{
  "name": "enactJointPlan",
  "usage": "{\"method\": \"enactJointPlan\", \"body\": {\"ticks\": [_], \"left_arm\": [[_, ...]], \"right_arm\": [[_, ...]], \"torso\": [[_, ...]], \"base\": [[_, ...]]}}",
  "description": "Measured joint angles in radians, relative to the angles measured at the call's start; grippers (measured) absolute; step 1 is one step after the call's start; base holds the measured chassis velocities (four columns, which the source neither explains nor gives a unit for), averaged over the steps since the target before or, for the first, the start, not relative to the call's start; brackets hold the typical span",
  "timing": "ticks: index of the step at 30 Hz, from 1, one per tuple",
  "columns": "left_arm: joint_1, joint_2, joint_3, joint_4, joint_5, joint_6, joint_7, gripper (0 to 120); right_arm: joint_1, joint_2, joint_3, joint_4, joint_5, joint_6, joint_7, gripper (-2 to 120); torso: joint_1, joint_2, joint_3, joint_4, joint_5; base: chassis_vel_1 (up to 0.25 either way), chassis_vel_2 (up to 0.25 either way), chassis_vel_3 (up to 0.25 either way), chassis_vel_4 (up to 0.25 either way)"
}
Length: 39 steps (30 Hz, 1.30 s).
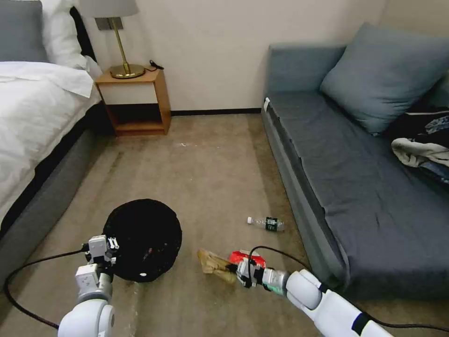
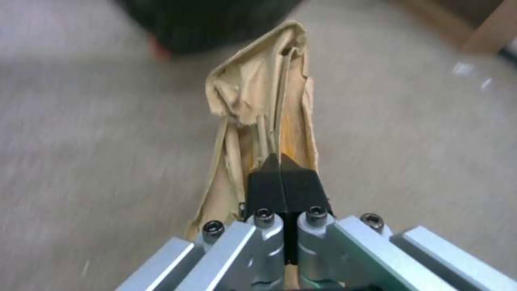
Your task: Pick up the trash bin, then pick up the garbage on the floor and place it into the trash bin.
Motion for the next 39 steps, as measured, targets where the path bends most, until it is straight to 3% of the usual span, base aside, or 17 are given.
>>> {"method": "enactJointPlan", "body": {"ticks": [11, 19, 31, 36, 38, 39], "left_arm": [[-0.005, -0.018, 0.013, -0.006, 0.004, -0.017, 0.028, 7], [-0.002, -0.039, 0.030, -0.041, -0.052, 0.002, 0.050, 7], [0.005, -0.043, 0.040, -0.065, -0.055, 0.007, 0.062, 7], [0.006, -0.046, 0.042, -0.066, -0.049, 0.008, 0.063, 7], [0.006, -0.047, 0.043, -0.066, -0.048, 0.008, 0.063, 7], [0.009, -0.047, 0.043, -0.067, -0.047, 0.008, 0.063, 7]], "right_arm": [[0.120, -0.002, -0.038, 0.126, 0.106, 0.046, 0.019, 0], [0.199, 0.077, -0.152, 0.061, 0.168, 0.116, 0.066, 0], [0.202, 0.103, -0.182, 0.026, 0.197, 0.127, 0.123, 0], [0.183, 0.114, -0.189, 0.038, 0.241, 0.095, 0.129, 17], [0.181, 0.115, -0.191, 0.040, 0.246, 0.093, 0.129, 19], [0.176, 0.117, -0.193, 0.046, 0.265, 0.087, 0.133, 25]], "torso": [[0.000, 0.000, 0.000, 0.0000, -0.0002], [0.000, 0.000, 0.000, 0.0002, 0.0000], [0.000, 0.000, 0.000, 0.0000, 0.0000], [0.000, 0.000, 0.000, 0.0000, -0.0001], [0.000, 0.000, 0.000, 0.0000, -0.0001], [0.000, 0.000, 0.000, 0.0000, 0.0000]], "base": [[0.000, 0.000, 0.000, 0.000], [0.000, 0.000, 0.000, 0.000], [0.000, 0.000, 0.000, 0.000], [0.000, 0.000, 0.000, 0.000], [0.000, 0.000, 0.000, 0.000], [0.000, 0.000, 0.000, 0.000]]}}
